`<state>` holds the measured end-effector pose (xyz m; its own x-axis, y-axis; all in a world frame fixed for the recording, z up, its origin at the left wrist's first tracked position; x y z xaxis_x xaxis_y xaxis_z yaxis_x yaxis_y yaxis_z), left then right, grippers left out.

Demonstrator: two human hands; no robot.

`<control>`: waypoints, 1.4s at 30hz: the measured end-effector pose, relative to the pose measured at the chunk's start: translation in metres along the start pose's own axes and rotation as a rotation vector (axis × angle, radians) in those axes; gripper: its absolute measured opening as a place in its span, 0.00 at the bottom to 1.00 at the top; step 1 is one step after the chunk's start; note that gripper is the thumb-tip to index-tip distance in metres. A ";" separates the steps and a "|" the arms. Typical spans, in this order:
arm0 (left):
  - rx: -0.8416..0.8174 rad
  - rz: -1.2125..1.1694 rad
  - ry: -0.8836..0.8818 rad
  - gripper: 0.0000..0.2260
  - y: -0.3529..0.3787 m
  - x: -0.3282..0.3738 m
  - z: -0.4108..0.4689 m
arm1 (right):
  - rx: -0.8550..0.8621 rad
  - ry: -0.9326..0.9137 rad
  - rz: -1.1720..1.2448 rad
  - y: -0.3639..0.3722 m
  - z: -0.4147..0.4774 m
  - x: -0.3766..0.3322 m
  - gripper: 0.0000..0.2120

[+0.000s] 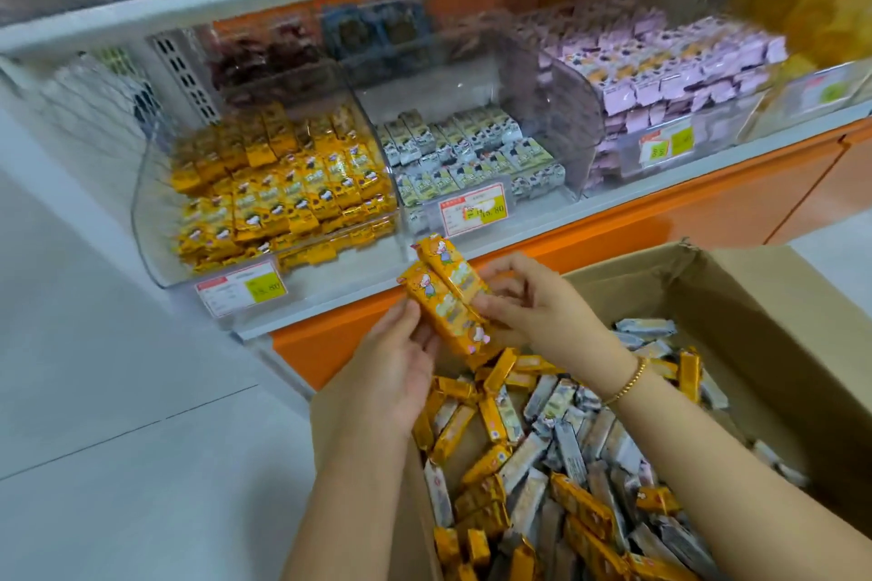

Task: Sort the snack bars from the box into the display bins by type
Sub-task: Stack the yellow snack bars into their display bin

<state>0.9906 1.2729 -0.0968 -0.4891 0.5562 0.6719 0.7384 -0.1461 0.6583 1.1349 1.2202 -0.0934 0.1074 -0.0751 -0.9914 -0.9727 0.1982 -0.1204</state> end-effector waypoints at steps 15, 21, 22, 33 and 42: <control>-0.117 0.133 0.086 0.14 0.028 0.056 -0.032 | 0.024 -0.139 -0.363 0.032 -0.024 -0.063 0.34; -0.129 0.364 0.222 0.08 0.030 0.120 -0.027 | 0.137 -0.336 -0.577 0.059 0.019 -0.110 0.33; -0.072 0.564 0.272 0.07 0.021 0.133 -0.023 | 0.167 -0.368 -0.610 0.063 0.032 -0.115 0.32; -0.004 1.608 0.207 0.18 -0.045 0.166 -0.006 | 0.323 -0.184 -1.215 0.133 0.213 -0.131 0.17; -0.080 1.879 0.325 0.23 -0.053 0.160 -0.011 | 0.081 -0.137 -1.179 0.135 0.254 -0.131 0.18</control>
<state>0.8680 1.3610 -0.0209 0.7398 -0.4933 0.4575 0.3282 -0.3290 -0.8855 1.0415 1.5047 0.0075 0.9531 -0.1488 -0.2636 -0.2438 0.1388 -0.9598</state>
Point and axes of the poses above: each hand's wrist, its own z-axis towards the middle knuckle, its own y-axis out of the palm, x = y × z, the point moved 2 cm from there along z, towards the middle knuckle, and after that the axes turned 5 degrees about -x, right-handed, at the moved point
